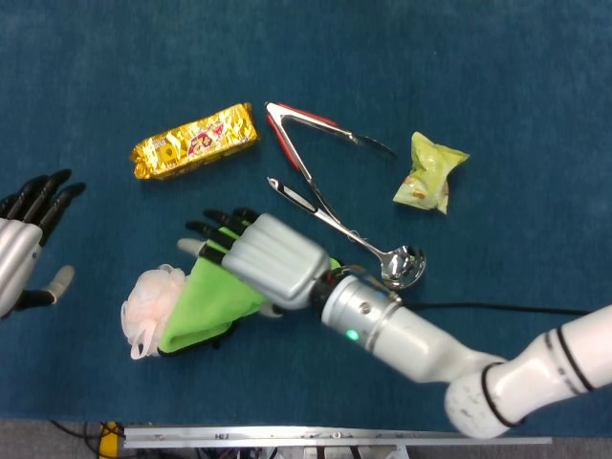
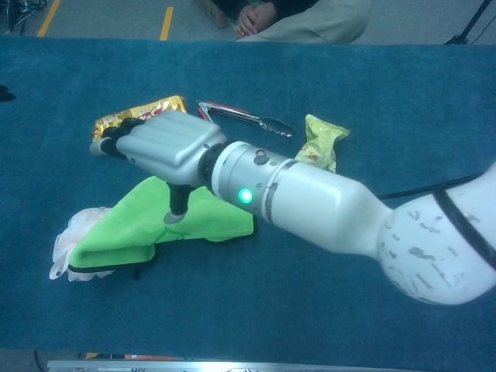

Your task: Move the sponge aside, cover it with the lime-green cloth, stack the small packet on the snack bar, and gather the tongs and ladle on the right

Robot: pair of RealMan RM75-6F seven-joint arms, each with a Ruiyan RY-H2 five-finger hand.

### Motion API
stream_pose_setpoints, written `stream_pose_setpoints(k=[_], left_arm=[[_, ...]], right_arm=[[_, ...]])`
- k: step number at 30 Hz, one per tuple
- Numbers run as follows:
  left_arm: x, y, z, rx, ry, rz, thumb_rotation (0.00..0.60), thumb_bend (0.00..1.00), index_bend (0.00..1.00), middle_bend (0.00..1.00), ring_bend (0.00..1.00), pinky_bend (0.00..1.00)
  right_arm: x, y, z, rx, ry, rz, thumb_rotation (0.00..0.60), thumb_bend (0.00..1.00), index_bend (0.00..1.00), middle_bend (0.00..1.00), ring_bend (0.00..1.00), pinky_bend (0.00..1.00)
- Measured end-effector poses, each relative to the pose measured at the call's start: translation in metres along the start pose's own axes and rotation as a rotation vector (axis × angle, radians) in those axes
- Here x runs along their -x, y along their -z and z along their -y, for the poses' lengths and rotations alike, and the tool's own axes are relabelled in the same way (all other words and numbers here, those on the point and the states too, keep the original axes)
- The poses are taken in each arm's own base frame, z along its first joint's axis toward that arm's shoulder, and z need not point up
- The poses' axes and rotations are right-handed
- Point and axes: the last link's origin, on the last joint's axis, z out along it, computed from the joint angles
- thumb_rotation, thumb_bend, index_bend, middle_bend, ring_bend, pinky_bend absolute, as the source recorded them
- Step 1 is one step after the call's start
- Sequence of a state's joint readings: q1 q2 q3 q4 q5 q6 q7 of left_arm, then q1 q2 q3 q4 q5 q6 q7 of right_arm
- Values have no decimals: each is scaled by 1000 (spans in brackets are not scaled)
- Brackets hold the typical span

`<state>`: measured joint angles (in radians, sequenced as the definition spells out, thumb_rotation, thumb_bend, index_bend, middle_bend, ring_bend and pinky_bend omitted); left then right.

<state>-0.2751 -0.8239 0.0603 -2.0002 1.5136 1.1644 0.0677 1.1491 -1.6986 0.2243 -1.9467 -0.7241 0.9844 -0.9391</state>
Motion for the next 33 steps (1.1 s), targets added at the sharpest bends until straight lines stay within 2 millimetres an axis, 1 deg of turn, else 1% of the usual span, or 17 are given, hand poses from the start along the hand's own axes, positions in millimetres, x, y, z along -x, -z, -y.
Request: stream_pose_setpoints(k=[4, 10, 14, 20, 26, 29, 33], left_arm=[[1, -2, 0, 3, 5, 2, 600, 375, 0, 0, 0, 162], [4, -5, 0, 9, 13, 9, 600, 375, 0, 0, 0, 162], [7, -8, -1, 17, 18, 20, 600, 375, 0, 0, 0, 162], [10, -14, -4, 29, 25, 29, 600, 375, 0, 0, 0, 162], [13, -17, -4, 30, 29, 36, 600, 375, 0, 0, 0, 162], [14, -17, -3, 27, 32, 40, 600, 375, 0, 0, 0, 162], [15, -18, -3, 27, 34, 43, 600, 375, 0, 0, 0, 162]], right_arm=[[-1, 15, -25, 42, 85, -20, 600, 0, 0, 87, 48, 207], [5, 42, -72, 139, 201, -6, 600, 0, 0, 113, 50, 225], [11, 61, -107, 220, 261, 24, 600, 0, 0, 118, 50, 225], [25, 79, -149, 313, 329, 82, 600, 0, 0, 122, 50, 225], [40, 92, -179, 374, 368, 146, 600, 0, 0, 126, 53, 230], [47, 96, -190, 397, 383, 176, 600, 0, 0, 128, 54, 233], [56, 99, -199, 413, 402, 207, 600, 0, 0, 129, 54, 233]])
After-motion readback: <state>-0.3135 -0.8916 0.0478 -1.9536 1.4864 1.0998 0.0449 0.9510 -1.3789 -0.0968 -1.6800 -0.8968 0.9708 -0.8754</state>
